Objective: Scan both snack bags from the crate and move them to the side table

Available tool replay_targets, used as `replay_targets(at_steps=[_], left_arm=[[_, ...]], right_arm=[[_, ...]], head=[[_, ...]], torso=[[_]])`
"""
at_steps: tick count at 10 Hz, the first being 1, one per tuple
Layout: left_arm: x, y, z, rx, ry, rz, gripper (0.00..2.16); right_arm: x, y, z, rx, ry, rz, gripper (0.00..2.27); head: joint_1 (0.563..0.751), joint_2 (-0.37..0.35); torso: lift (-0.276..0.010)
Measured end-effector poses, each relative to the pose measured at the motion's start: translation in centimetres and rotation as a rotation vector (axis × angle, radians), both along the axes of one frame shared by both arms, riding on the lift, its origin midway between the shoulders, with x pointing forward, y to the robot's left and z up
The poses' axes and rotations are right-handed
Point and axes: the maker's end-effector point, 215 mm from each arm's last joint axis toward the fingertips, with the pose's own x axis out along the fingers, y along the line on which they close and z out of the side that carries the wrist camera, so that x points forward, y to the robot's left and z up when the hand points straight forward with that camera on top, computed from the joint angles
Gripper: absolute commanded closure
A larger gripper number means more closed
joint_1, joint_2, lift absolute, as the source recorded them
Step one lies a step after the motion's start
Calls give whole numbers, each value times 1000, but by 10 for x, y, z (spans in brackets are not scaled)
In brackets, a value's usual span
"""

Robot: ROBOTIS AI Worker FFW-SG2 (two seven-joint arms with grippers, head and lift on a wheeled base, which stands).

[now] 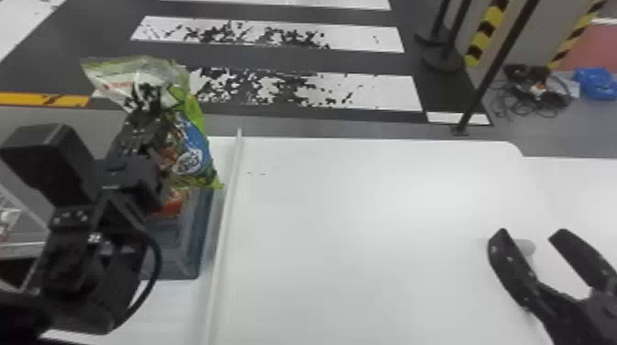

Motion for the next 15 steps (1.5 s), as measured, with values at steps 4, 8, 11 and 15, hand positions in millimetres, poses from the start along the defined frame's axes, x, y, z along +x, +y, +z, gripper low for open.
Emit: replay_targets(at_steps=[4,8,11,15], left_arm=[[-5,-96,-21,-100,91,-195,1740],[-16,-201,-65,-124,212,-395,1740],[-35,-275,-115,-85,312,-537,1740],[-51,-340,-181,12,419,-669,1740]], right_arm=[[1,-4,-3,0,0,-7,120],[1,-10,2,0,-13,-19,120],[1,-18,5,2,-23,-34,120],[3,-20,17,-7,-64,-43,120]], head=[[695,-226],[695,-350],[695,-350],[695,-350]], torso=[[-29],[-29],[-29],[-29]])
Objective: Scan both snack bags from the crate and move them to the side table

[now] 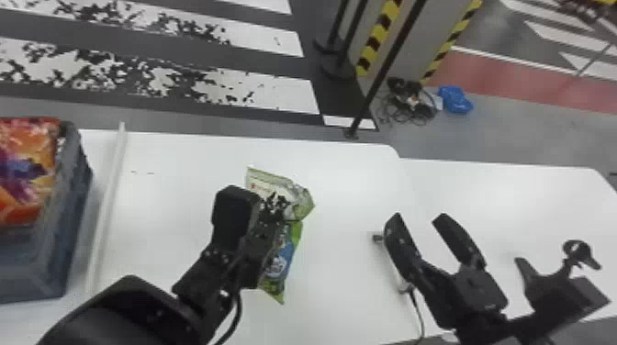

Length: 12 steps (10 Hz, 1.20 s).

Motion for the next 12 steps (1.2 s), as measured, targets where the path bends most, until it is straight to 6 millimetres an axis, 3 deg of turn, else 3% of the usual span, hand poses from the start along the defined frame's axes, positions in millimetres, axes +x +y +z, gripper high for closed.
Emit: replay_targets(at_steps=[3,7,8,9,12], left_arm=[[-17,-28,-49,72,53,-91,1740],[-27,-46,-59,35,81,-156,1639],[-28,-47,-58,17,85,-161,994],[-26,-50,-53,-4,72,-168,-2],[-20,-48,-46,-20,53,-156,66]], right_arm=[[1,-1,2,-1,-7,-3,120],[4,-3,3,-2,-13,-6,120],[5,-3,3,-2,-13,-7,120],[5,-4,3,-3,-14,-7,120],[6,-5,3,-5,-16,-9,120]], head=[[695,-350],[695,-350],[695,-350],[695,-350],[695,-350]], torso=[[-29],[-29],[-29],[-29],[-29]])
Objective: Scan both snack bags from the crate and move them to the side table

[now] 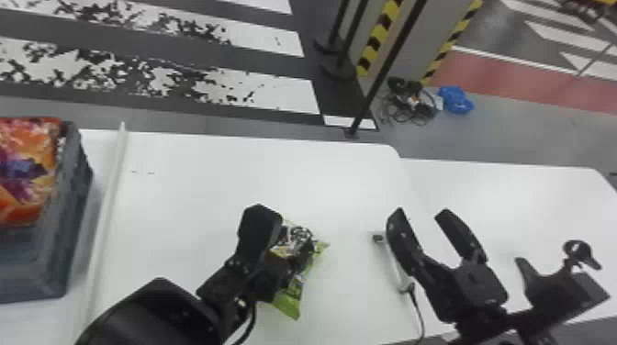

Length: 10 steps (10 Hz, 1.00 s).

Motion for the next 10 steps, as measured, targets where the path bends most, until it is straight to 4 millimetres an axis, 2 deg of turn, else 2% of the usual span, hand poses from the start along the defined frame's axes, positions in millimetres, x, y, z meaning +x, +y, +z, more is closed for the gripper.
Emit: replay_targets(at_steps=[2,4,5,7,9,10], left_arm=[[2,8,4,-9,-3,28,70],[13,21,37,-51,-66,88,76],[22,43,47,-48,-93,127,76],[42,116,65,-32,-142,242,76],[55,205,85,-17,-196,381,76],[56,244,106,-24,-260,447,76]], right_arm=[[1,0,0,0,-1,-1,120],[1,-1,-2,1,0,-2,120],[2,-2,-4,2,2,-3,120],[2,-4,-11,6,10,-8,120],[3,-6,-19,1,16,-13,120],[5,-6,-24,-4,23,-12,120]], head=[[695,-350],[695,-350],[695,-350],[695,-350],[695,-350],[695,-350]], torso=[[-29],[-29],[-29],[-29],[-29],[-29]])
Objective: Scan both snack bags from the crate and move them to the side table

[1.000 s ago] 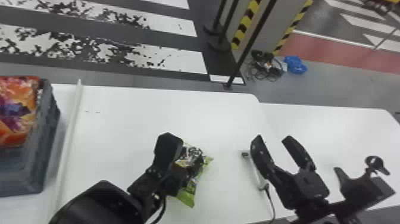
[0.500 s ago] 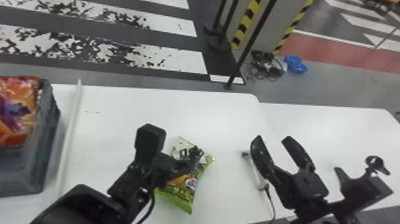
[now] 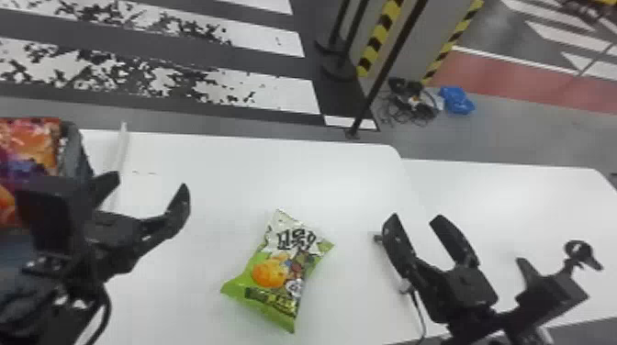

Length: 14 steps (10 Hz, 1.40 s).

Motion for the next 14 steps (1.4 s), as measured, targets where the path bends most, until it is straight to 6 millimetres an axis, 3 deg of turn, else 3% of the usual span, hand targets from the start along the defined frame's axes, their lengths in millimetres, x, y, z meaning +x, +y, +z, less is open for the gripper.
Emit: replay_targets(at_steps=[2,3,6,10,14], left_arm=[[-9,54,42,3,-127,93,76],[-16,69,49,11,-142,114,76],[-42,111,50,28,-152,152,76],[-66,183,48,48,-132,212,76],[-85,233,50,41,-106,239,76]], right_arm=[[4,8,-18,-20,42,29,124],[4,14,-29,-32,74,50,124],[1,29,-60,-31,136,126,124],[-9,50,-111,-51,227,179,120],[-23,97,-138,-66,239,266,120]], head=[[695,-253],[695,-234],[695,-161],[695,-4],[695,144]], torso=[[-29],[-29],[-29],[-29],[-29]])
